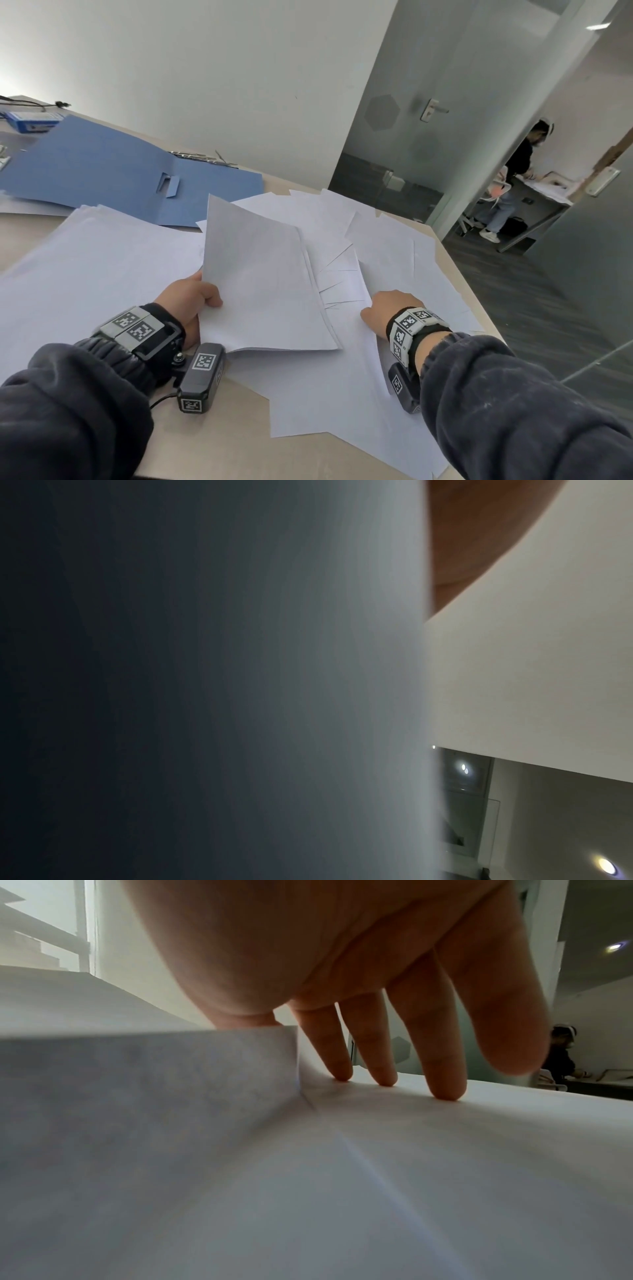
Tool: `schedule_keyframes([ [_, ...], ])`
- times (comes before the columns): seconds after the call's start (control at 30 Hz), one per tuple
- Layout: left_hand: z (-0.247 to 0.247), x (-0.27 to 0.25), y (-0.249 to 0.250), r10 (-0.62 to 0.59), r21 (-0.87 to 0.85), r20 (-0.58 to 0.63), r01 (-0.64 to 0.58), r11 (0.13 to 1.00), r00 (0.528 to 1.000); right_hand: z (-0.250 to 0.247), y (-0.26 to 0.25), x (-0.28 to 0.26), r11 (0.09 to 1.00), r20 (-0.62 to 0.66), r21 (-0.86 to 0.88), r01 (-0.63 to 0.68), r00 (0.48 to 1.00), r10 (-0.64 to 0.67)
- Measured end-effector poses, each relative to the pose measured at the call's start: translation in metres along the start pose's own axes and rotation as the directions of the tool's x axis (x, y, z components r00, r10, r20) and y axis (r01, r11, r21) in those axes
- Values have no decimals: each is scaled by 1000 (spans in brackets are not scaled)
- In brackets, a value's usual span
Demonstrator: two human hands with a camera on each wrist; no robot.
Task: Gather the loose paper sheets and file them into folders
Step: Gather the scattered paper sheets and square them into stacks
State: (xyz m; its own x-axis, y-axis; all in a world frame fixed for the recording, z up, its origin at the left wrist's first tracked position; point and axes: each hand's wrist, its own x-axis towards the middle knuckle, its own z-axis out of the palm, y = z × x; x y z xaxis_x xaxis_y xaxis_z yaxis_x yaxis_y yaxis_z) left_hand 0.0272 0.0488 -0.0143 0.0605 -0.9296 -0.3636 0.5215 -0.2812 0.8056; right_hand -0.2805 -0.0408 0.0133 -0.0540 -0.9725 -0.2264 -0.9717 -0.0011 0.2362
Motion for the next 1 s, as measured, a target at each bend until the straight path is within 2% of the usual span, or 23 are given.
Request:
schedule_keyframes([
  [0.13, -2, -1, 0, 15, -21, -11, -15, 1000, 1000, -5, 2, 2, 999, -55, 15, -36, 998, 36],
  [0.27, -5, 3, -1, 70, -77, -49, -74, 994, 996, -18, 5, 9, 982, -156, 158, -102, 980, 126],
  [0.37, -12, 12, -3, 128, -129, -131, -145, 981, 983, -35, 7, 21, 961, -233, 253, -114, 957, 175],
  [0.47, -18, 19, -5, 168, -153, -220, -205, 967, 961, -52, -1, 37, 957, -326, 286, -53, 934, 149],
  [0.57, -19, 22, -4, 169, -163, -262, -216, 963, 950, -62, -25, 53, 978, -372, 205, 35, 927, 45],
  [0.73, -15, 21, -1, 170, -116, -268, -207, 971, 948, -69, -85, 79, 986, -279, 47, 158, 950, -139],
  [0.87, -17, 23, -3, 167, -95, -262, -197, 976, 951, -64, -125, 94, 965, -190, 6, 263, 948, -257],
  [1.0, -19, 27, -5, 148, -120, -242, -181, 976, 959, -58, -144, 104, 943, -102, -19, 333, 937, -333],
])
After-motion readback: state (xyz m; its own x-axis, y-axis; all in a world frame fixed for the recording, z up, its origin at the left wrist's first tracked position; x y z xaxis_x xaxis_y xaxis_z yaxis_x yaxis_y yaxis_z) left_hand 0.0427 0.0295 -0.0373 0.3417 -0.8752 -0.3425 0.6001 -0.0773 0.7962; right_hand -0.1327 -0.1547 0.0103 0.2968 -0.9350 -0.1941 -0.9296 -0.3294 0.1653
